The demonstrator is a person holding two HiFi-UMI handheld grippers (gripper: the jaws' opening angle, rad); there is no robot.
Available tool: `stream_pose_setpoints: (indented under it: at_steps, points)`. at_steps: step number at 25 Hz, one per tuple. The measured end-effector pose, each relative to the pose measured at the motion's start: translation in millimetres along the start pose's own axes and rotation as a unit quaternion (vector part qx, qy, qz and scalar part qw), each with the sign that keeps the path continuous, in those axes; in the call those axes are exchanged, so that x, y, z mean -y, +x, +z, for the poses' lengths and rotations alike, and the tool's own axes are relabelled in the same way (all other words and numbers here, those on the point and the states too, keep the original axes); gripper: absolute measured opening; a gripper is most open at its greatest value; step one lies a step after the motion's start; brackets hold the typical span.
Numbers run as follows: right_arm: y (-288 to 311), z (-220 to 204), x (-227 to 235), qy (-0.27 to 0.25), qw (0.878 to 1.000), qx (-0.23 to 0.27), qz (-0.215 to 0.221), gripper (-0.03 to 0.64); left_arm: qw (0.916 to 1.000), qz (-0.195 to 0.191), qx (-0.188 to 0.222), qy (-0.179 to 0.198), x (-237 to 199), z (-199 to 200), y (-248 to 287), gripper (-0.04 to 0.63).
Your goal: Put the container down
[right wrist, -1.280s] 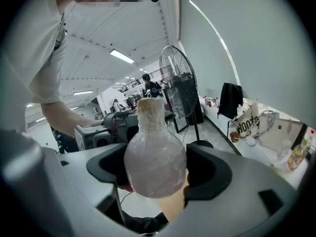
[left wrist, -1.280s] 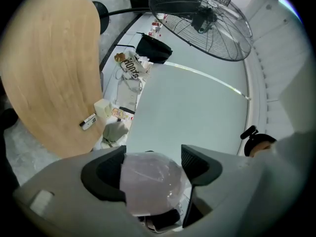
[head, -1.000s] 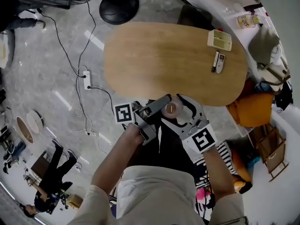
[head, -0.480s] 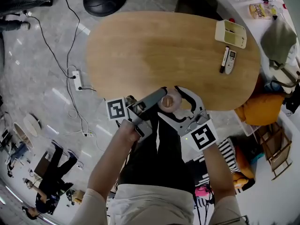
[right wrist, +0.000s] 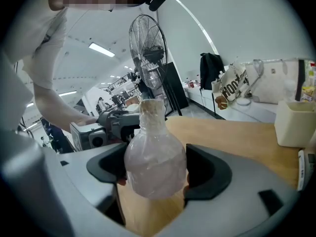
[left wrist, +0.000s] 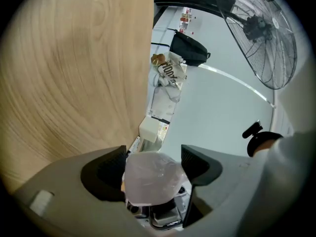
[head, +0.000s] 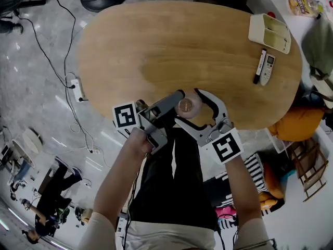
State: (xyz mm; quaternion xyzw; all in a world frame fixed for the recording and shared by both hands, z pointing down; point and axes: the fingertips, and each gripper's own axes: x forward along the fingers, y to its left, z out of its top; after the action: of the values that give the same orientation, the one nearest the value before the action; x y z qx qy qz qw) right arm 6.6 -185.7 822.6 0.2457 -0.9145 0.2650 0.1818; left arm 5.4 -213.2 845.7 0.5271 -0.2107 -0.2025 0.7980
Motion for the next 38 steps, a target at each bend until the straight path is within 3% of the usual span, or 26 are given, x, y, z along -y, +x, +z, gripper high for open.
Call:
stream_pose_setpoints:
  at_steps: [3,8,11,38]
  points:
    - [9.0,-16.8,10.2,0.009,1.0,0.0,-0.004,0.373,0.9999,0.014,0.005,0.002,-19.7,8.3,1.4,0.341]
    - [20.3,-38.0,25.3,0.021,1.0,-0.002,-0.017,0.373,0.9972,0.06,0.003,0.045,-44.2,20.9,1.2,0.341]
    - [25.4,-47.5,33.8,0.024,0.999,-0.005,-0.022,0.373,0.9959,0.069,0.002,0.058,-49.3,28.4,0.7,0.341]
    - [35.5,-92.5,53.0,-0.022,0.996,-0.043,-0.073,0.374,0.9974,0.037,0.033,0.053,-56.3,38.4,-27.9,0.341]
